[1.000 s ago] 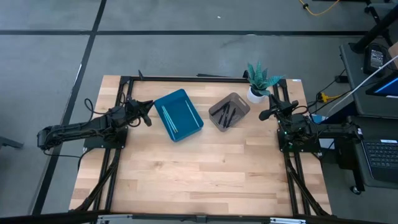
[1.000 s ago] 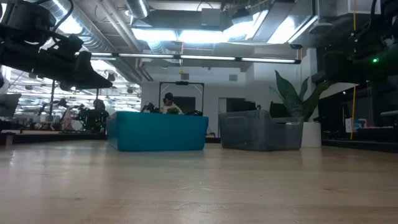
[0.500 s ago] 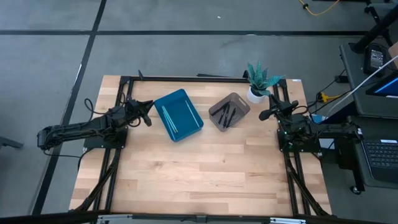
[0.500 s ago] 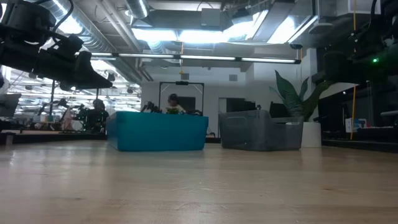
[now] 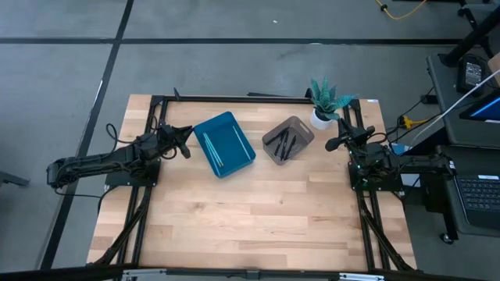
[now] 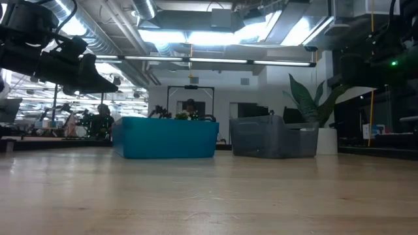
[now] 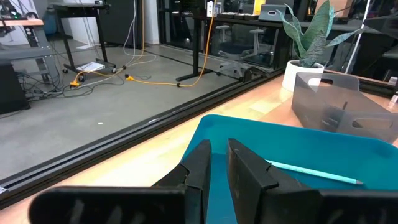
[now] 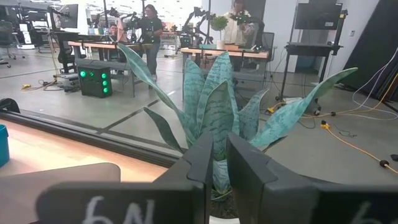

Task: Sort pens & pencils
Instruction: Return to Home Position

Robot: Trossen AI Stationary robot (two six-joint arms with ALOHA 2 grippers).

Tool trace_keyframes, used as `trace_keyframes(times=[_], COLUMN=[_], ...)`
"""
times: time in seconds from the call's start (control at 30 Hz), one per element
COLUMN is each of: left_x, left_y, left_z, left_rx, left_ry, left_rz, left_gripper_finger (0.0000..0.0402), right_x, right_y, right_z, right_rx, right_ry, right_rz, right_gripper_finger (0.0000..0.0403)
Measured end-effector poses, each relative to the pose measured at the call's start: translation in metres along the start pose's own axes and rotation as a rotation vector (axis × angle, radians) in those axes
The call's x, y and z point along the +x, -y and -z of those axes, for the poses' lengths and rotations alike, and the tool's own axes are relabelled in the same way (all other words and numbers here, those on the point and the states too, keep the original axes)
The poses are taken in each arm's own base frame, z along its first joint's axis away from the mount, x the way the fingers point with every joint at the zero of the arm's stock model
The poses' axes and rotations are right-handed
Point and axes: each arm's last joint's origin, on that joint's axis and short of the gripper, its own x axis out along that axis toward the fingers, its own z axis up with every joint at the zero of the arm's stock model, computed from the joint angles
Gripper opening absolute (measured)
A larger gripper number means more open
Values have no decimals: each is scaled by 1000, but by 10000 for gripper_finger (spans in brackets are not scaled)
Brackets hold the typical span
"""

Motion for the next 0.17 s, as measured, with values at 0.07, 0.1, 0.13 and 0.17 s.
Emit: trace_keyframes(times=[0.07, 0.1, 0.13, 0.17], left_x=[0, 0, 0, 0], left_y=[0, 0, 0, 0], left_z=[0, 0, 0, 0], left_rx=[0, 0, 0, 0], left_ry=[0, 0, 0, 0], left_rz=[0, 0, 0, 0], left_gripper_finger=[43, 43, 43, 43], right_x=[0, 0, 0, 0], right_y=[0, 0, 0, 0], right_z=[0, 0, 0, 0], right_rx=[0, 1, 2, 1], right_ry=[0, 0, 0, 0], right_rz=[0, 0, 0, 0], right_gripper_finger=[47, 47, 47, 47])
